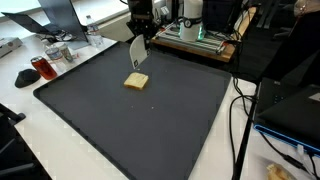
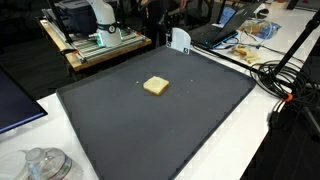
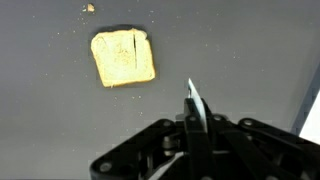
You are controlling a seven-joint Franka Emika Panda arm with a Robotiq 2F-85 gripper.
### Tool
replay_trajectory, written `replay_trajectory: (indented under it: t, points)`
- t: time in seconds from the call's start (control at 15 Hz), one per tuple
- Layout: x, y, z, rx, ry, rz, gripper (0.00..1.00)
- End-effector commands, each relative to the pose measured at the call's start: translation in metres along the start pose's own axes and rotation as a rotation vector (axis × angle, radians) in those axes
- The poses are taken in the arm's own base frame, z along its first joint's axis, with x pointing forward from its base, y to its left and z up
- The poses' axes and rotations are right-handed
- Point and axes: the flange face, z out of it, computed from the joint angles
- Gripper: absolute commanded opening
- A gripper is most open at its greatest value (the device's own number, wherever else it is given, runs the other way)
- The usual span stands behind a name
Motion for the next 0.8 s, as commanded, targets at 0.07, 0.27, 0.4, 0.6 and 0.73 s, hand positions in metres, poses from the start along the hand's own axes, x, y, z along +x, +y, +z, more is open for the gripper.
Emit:
replay_trajectory:
  t: [0.07, 0.27, 0.4, 0.6, 0.73]
  points:
    - [0.021, -0.014, 0.035, -0.130, 0.040, 0.012, 0.01]
    - [0.027, -0.024, 0.053, -0.202, 0.036, 0.023, 0.01]
    - [0.032, -0.035, 0.060, -0.246, 0.049, 0.025, 0.01]
    - [0.038, -0.053, 0.069, -0.318, 0.048, 0.021, 0.01]
    - [0.039, -0.066, 0.076, -0.359, 0.050, 0.022, 0.01]
